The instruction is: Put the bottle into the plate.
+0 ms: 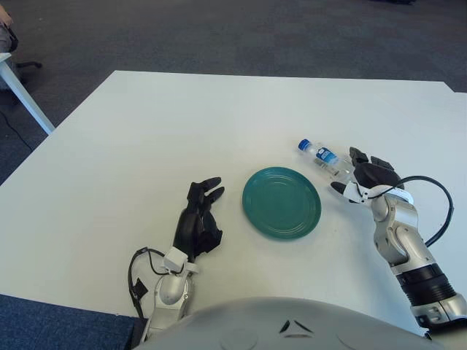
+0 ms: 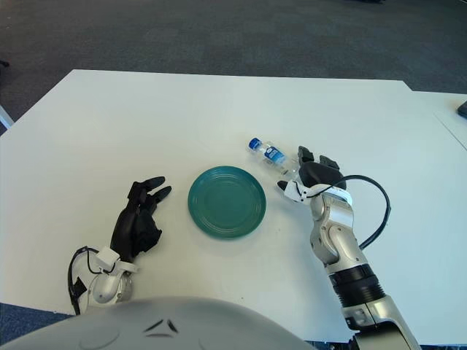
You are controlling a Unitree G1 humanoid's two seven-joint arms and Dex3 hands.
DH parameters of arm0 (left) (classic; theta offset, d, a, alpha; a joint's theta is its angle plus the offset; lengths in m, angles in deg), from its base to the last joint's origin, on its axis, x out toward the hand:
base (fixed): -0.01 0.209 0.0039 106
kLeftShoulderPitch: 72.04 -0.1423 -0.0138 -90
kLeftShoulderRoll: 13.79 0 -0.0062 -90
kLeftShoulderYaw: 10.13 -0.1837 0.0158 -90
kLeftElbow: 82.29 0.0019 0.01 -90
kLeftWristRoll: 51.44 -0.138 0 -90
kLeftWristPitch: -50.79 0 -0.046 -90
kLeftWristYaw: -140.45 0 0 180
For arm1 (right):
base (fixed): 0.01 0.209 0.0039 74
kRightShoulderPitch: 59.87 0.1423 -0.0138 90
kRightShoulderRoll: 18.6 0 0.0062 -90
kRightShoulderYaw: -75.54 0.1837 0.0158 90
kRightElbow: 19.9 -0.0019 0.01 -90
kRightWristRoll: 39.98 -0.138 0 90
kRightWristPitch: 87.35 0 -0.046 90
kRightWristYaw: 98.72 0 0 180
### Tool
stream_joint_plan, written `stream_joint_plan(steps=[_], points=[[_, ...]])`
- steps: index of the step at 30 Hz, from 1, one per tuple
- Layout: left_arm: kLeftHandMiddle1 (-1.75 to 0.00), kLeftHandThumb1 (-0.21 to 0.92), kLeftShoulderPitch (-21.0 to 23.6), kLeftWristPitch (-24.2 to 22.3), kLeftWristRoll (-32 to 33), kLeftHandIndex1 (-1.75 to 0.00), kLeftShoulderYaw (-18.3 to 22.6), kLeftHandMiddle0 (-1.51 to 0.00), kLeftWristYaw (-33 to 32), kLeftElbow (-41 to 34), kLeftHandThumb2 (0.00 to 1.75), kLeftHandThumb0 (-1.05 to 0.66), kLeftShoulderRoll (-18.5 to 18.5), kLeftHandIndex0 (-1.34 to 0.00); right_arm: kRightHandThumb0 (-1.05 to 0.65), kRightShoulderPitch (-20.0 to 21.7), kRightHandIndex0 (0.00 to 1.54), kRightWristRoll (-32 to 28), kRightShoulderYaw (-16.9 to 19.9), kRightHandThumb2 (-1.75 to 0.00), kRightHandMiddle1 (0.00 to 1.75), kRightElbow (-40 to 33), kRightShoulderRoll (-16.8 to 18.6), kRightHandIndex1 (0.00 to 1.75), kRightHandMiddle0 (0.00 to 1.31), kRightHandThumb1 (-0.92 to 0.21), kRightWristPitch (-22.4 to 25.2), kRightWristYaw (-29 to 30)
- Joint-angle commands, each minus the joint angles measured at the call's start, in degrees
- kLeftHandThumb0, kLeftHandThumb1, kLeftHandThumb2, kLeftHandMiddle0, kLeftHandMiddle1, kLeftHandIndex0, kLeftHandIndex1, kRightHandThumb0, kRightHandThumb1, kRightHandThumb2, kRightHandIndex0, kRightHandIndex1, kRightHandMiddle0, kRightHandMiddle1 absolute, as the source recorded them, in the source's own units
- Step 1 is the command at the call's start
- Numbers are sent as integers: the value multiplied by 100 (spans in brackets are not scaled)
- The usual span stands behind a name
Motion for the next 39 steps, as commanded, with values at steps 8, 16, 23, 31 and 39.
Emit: stream_joint_plan(steps=[8,16,23,31,39], points=[[-55,92,-89,-63,13,-117,-63,-34,28,85,109,-85,-15,-4,-105,38,2,-146,-48,-72,1,364,-73,1,2,-92,-8,34],[-56,92,-98,-86,91,-118,-86,-36,12,89,108,-83,32,-6,-105,71,13,-226,52,-69,37,512,71,3,1,-92,47,384],[-57,92,-105,-102,53,-118,-88,-36,-18,60,108,-83,44,-7,-105,78,29,-530,251,-64,83,670,288,9,0,-92,-102,1067],[-59,92,-69,-85,106,-118,-97,-39,-11,130,107,-81,95,-9,-84,111,49,-1001,520,-41,163,788,467,117,29,-92,-606,1907],[-65,92,-52,23,206,-120,-98,-41,10,180,106,-81,157,-12,-71,53,77,-1215,604,-40,174,798,506,170,61,-92,-945,2332]])
